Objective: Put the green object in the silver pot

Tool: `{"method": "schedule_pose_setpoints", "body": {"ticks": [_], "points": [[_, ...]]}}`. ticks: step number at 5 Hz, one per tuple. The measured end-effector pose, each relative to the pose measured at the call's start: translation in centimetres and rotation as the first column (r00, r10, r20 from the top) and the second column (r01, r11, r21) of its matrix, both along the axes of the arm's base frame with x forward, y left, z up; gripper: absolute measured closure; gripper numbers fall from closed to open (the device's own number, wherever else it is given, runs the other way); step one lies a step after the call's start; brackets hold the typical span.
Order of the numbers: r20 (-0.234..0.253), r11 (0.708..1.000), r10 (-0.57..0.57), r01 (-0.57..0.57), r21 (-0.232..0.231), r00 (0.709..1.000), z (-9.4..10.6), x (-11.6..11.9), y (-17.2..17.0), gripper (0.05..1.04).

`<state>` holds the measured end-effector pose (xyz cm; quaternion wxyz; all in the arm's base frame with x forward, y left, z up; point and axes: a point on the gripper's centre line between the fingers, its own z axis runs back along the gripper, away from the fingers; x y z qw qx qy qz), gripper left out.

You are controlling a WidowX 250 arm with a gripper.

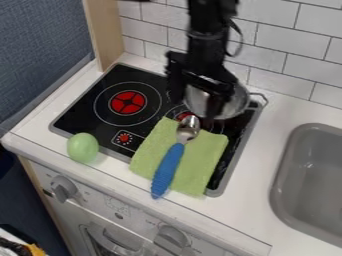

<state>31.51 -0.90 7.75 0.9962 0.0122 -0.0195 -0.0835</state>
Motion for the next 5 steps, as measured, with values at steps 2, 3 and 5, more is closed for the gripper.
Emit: {"method": "schedule_pose_setpoints", "body": {"ticks": [2,3,5], "points": [[-0.031,0.998,0.051,-0.050,0.042,0.998,-1.2,-5.7,5.5,0.081],[-0.061,0.990,0.135,-0.132,0.047,0.989,-2.7,-6.9,9.5,0.081],[-0.079,0.983,0.180,-0.178,0.040,0.980,-3.6,-8.2,12.5,0.082]]}}
